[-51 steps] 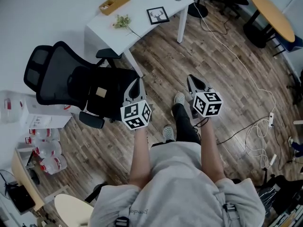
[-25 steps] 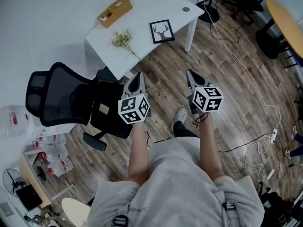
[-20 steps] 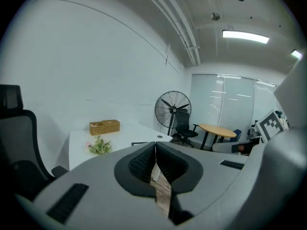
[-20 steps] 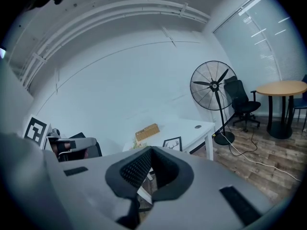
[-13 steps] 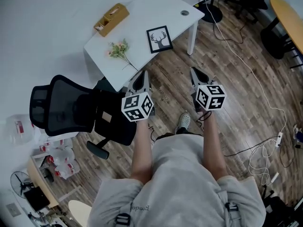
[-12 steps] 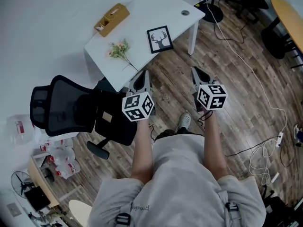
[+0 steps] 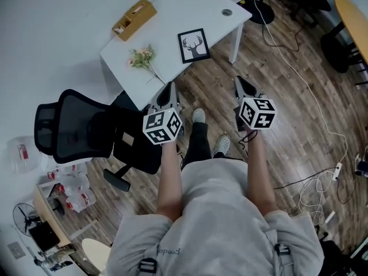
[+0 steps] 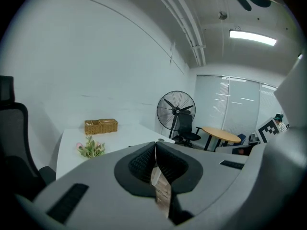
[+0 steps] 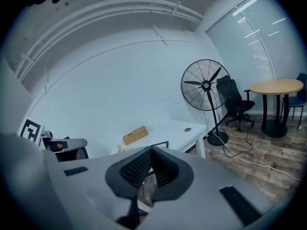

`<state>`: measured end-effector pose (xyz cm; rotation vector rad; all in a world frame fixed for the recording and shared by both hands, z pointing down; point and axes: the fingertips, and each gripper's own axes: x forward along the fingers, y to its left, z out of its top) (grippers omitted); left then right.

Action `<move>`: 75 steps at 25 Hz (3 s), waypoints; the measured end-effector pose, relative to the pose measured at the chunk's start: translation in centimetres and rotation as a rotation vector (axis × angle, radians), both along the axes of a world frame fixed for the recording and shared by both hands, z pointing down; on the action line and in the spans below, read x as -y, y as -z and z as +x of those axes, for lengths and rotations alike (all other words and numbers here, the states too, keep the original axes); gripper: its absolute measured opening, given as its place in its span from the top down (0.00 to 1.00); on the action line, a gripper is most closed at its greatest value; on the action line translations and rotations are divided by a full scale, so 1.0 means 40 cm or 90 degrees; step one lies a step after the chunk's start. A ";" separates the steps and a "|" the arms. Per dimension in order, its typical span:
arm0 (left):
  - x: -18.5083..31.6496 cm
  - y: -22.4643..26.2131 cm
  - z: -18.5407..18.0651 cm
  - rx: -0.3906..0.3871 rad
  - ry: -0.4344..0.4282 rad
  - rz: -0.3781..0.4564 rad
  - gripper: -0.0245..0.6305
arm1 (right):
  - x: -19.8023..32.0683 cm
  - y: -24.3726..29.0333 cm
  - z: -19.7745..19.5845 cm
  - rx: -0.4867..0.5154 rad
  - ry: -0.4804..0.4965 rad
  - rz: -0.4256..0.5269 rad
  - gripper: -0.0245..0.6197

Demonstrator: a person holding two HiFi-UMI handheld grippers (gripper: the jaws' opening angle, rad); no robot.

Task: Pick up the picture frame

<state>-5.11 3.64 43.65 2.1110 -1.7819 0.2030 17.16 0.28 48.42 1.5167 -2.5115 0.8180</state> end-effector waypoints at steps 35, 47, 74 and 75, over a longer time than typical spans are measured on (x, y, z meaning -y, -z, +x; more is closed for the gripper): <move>0.656 -0.055 -0.255 -0.102 -0.073 -0.019 0.92 | 0.585 -0.035 -0.298 -0.076 -0.021 -0.033 0.93; 0.719 -0.161 -0.262 -0.130 -0.082 -0.067 0.92 | 0.629 -0.114 -0.334 -0.119 -0.022 -0.064 0.93; 0.710 -0.453 -0.150 -0.071 -0.054 -0.227 0.92 | 0.651 -0.352 -0.351 -0.170 0.043 -0.177 0.90; 0.708 -0.462 -0.149 -0.068 -0.053 -0.232 0.92 | 0.647 -0.360 -0.356 -0.171 0.049 -0.181 0.86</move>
